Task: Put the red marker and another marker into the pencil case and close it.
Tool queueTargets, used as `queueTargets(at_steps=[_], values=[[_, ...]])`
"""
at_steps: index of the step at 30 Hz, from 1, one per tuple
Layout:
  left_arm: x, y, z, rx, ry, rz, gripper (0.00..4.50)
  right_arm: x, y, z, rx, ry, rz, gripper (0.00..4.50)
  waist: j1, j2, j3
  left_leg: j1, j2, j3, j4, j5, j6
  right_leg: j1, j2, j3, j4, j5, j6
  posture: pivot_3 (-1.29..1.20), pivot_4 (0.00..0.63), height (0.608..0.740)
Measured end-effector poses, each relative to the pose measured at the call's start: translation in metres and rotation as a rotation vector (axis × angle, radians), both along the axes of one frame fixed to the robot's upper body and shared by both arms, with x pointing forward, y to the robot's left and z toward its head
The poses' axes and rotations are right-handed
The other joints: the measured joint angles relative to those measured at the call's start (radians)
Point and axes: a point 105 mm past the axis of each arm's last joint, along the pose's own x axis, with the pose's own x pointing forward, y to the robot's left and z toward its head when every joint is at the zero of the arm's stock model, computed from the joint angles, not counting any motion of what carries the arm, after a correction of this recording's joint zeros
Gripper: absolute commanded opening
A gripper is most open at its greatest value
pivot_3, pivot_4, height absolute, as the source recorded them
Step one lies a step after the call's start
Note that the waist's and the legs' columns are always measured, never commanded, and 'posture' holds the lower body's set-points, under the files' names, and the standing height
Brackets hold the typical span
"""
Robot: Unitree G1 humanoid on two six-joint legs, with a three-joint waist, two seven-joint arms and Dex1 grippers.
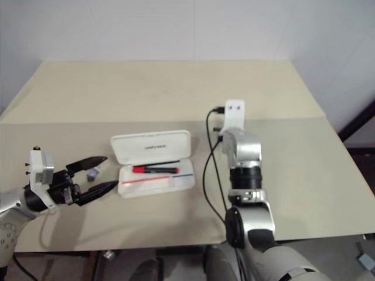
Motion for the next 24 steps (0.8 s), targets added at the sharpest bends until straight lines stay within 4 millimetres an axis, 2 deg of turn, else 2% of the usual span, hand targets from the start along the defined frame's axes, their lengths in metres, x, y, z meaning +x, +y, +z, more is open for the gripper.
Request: queueTargets(at_steps=[6, 8, 12, 16, 18, 24], values=[[0.001, -0.002, 0.003, 0.004, -0.019, -0.013, 4.50, 0.006, 0.022, 0.061, 0.017, -0.283, 0.199, 1.83, -0.010, 0.000, 0.000, 0.000, 0.000, 0.000, -0.001, 0.000, 0.000, 0.000, 0.000, 0.000, 0.000, 0.000, 0.000, 0.00, 0.150, 0.740], [0.000, -0.003, 0.004, 0.007, -0.031, -0.027, 4.50, 0.003, 0.034, 0.078, 0.008, -0.346, 0.332, 1.83, -0.010, 0.000, 0.000, 0.000, 0.000, 0.000, -0.001, 0.000, 0.000, 0.000, 0.000, 0.000, -0.001, 0.000, 0.001, 0.00, 0.150, 0.740], [-0.002, -0.005, 0.004, 0.013, -0.041, -0.049, 4.50, -0.018, 0.069, 0.107, -0.009, -0.423, 0.696, 1.83, -0.012, 0.001, 0.000, 0.000, 0.000, 0.000, -0.001, 0.000, 0.001, 0.000, 0.000, 0.000, -0.001, 0.000, 0.001, 0.00, 0.150, 0.740], [-0.004, -0.004, 0.004, 0.030, -0.061, -0.060, 4.50, -0.049, 0.090, 0.109, -0.131, -0.396, 1.014, 1.83, -0.008, 0.001, 0.001, 0.000, 0.000, 0.000, -0.001, -0.001, 0.001, 0.000, 0.000, 0.000, -0.002, 0.000, 0.001, 0.00, 0.150, 0.740], [-0.008, -0.001, 0.002, 0.035, -0.055, -0.067, 4.50, -0.075, 0.099, 0.106, -0.229, -0.361, 1.210, 1.83, -0.006, 0.001, 0.001, -0.001, 0.000, 0.000, 0.000, -0.001, 0.001, 0.000, 0.000, 0.000, -0.002, 0.000, 0.001, 0.00, 0.150, 0.740], [-0.023, 0.020, -0.003, 0.061, -0.038, -0.065, 4.50, -0.132, 0.107, 0.085, -0.410, -0.240, 1.582, 1.83, -0.002, 0.001, 0.001, 0.000, 0.001, 0.001, 0.000, -0.001, 0.002, 0.000, 0.000, 0.000, -0.002, -0.001, 0.001, 0.00, 0.150, 0.740]])
